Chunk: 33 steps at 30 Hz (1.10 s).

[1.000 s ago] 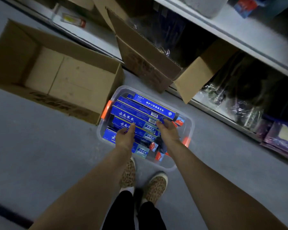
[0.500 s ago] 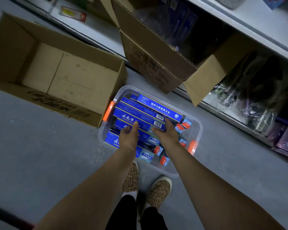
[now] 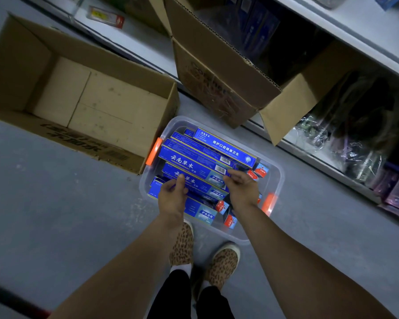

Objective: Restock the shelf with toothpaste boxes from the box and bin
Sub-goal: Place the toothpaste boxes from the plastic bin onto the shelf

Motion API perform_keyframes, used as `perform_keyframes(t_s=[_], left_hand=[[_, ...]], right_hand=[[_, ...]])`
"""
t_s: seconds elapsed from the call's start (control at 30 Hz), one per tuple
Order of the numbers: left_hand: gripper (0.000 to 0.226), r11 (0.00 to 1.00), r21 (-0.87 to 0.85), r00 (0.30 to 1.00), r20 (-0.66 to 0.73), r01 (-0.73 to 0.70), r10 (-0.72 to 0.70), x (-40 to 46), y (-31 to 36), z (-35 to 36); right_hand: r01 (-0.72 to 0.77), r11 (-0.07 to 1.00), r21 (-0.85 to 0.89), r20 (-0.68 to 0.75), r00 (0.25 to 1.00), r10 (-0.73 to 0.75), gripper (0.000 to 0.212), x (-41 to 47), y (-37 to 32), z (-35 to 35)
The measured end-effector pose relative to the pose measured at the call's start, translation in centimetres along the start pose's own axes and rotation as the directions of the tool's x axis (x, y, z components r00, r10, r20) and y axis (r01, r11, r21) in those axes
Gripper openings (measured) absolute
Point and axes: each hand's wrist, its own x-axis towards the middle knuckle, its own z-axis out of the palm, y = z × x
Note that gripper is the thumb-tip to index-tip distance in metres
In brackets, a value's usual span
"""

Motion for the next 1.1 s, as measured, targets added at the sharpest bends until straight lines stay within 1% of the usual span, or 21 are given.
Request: perform_keyframes(t_s=[0.07,0.17,0.2,0.23,0.27,0.33,0.4,0.47,0.53,0.63,0.7,0.73,0.77,0.83,0.9,1.0,1.1], left_hand=[[0.024,1.0,0.001,1.0,-0.011,0.007,-0.007,-0.3,0.2,-0.6],[0.024,1.0,0.024,0.999,-0.037,-0.021,0.022,0.0,0.0,-1.6],[0.028,0.997,0.058,0.996,-0.071,-0.046,0.05,0.3,-0.1,-1.9],[0.031,0.99,0.12,0.988,-0.121,-0.077,0.091,0.7,-0.3,-2.3],[0.033,0.976,0.195,0.976,-0.172,-0.099,0.134,1.0,-0.3,-2.7],[0.04,0.944,0.307,0.942,-0.264,-0.121,0.207,1.3,-0.2,-3.3],[0.053,0.922,0.377,0.929,-0.303,-0.088,0.212,1.4,0.1,-3.6],[0.062,0.905,0.423,0.934,-0.301,-0.049,0.191,1.4,0.2,-3.7],[0.063,0.904,0.425,0.94,-0.285,-0.05,0.186,1.4,0.2,-3.6],[0.06,0.883,0.468,0.949,-0.262,-0.035,0.176,1.6,0.5,-3.3],[0.062,0.848,0.53,0.952,-0.268,0.015,0.15,1.9,0.8,-3.2],[0.063,0.823,0.567,0.951,-0.272,0.037,0.145,2.2,0.9,-3.2],[0.063,0.794,0.606,0.951,-0.273,0.052,0.146,2.2,1.1,-3.1],[0.062,0.758,0.648,0.951,-0.275,0.075,0.142,2.6,1.3,-3.0],[0.061,0.764,0.639,0.951,-0.283,0.089,0.127,2.9,1.3,-3.0],[0.061,0.77,0.632,0.947,-0.294,0.09,0.131,3.0,1.4,-3.3],[0.056,0.771,0.636,0.94,-0.287,0.042,0.186,2.7,1.4,-3.8]], right_hand=[[-0.023,1.0,0.015,0.056,0.998,0.023,0.046,-0.2,0.0,0.4],[-0.024,1.0,0.009,0.114,0.993,0.023,0.091,-0.2,0.1,1.8],[-0.017,0.999,-0.029,0.105,0.994,0.02,0.1,-0.2,0.0,2.2],[-0.02,0.997,-0.078,0.075,0.997,0.026,0.104,0.0,0.0,2.6],[-0.023,0.993,-0.114,0.033,0.999,0.027,0.104,0.2,-0.1,2.9],[-0.047,0.993,-0.113,-0.052,0.998,0.041,0.096,0.6,-0.1,3.2],[-0.048,0.994,-0.1,-0.108,0.993,0.037,0.087,1.0,0.2,3.2],[-0.05,0.995,-0.083,-0.126,0.991,0.039,0.079,1.2,0.5,3.0],[-0.061,0.997,-0.056,-0.128,0.99,0.053,0.075,1.3,0.6,2.7],[-0.086,0.994,0.073,-0.145,0.985,0.096,0.071,1.3,0.6,2.4],[-0.119,0.983,0.138,-0.131,0.982,0.137,0.076,1.3,1.0,2.5],[-0.128,0.98,0.153,-0.117,0.982,0.147,0.074,1.3,1.2,2.4],[-0.137,0.977,0.163,-0.099,0.983,0.154,0.066,1.1,1.2,2.2],[-0.114,0.978,0.173,-0.079,0.989,0.129,0.043,1.3,1.8,1.8],[-0.096,0.98,0.176,-0.058,0.993,0.107,0.026,1.0,1.9,1.4],[-0.11,0.967,0.231,0.008,0.994,0.112,0.022,0.6,1.9,1.0],[-0.141,0.954,0.264,0.051,0.99,0.132,0.023,0.2,1.6,0.6]])
